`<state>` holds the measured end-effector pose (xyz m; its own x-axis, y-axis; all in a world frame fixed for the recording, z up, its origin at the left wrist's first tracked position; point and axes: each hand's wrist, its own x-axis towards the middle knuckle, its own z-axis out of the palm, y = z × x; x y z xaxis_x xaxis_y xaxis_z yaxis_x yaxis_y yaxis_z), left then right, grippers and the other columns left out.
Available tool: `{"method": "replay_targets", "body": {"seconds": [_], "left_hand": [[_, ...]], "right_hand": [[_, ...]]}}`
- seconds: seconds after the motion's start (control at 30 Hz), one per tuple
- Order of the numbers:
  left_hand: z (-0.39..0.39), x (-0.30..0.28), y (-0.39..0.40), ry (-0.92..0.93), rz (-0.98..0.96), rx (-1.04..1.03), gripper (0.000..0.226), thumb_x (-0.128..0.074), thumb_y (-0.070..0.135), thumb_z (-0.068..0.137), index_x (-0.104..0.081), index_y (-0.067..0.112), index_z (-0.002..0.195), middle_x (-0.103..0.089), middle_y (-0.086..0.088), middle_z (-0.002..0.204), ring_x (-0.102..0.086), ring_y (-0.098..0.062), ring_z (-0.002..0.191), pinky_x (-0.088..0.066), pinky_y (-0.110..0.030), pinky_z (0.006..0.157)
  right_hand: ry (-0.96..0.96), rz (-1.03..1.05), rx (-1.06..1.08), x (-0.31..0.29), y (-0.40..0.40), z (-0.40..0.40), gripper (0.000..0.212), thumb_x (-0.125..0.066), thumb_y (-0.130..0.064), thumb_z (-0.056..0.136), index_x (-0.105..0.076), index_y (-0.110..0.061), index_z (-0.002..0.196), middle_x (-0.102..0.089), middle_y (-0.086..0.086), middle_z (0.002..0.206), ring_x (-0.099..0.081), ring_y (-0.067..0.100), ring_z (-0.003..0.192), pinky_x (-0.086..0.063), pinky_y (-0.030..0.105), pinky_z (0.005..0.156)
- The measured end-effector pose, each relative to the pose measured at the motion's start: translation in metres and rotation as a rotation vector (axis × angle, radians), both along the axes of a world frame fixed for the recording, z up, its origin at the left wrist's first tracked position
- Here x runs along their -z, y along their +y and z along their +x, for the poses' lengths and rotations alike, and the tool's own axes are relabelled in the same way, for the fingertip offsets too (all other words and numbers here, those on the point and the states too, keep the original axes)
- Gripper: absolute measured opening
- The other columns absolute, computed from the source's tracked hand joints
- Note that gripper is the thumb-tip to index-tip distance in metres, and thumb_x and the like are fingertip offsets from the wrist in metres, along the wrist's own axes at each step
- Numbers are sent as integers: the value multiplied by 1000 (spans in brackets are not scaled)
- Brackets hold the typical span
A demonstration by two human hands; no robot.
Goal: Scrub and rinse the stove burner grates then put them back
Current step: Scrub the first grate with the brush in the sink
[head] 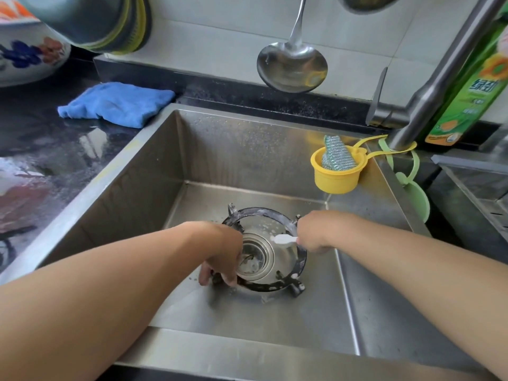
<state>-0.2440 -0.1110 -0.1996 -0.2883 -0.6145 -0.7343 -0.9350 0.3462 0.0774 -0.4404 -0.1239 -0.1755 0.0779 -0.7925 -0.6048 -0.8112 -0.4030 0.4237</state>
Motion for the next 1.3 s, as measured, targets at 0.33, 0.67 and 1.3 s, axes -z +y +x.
{"method": "replay_targets", "body": {"seconds": [0.33,0.67,1.3], "left_hand": [[4,2,0,215,320,-58,56,-67,22,96,-49,33,147,-78,8,84,-77,-15,94,-59,-32,85],[13,-6,-6,97,81,40,55,-68,30,95,-52,28,147,-64,15,58,-63,-7,58,-60,-31,77],[13,3,-11,5,-3,-10,33,-68,26,95,-68,13,126,-79,0,97,-71,-19,74,-60,-33,85]], "right_hand": [[-38,-77,61,16,-6,-2,32,-52,-8,92,-65,-7,121,-66,11,103,-59,31,84,-50,34,71],[76,160,-13,13,-5,6,34,-63,7,87,-63,9,121,-69,21,112,-61,33,84,-54,36,80],[-37,145,109,-5,9,7,34,-54,-3,98,-57,0,131,-66,18,112,-57,29,81,-46,24,56]]}}
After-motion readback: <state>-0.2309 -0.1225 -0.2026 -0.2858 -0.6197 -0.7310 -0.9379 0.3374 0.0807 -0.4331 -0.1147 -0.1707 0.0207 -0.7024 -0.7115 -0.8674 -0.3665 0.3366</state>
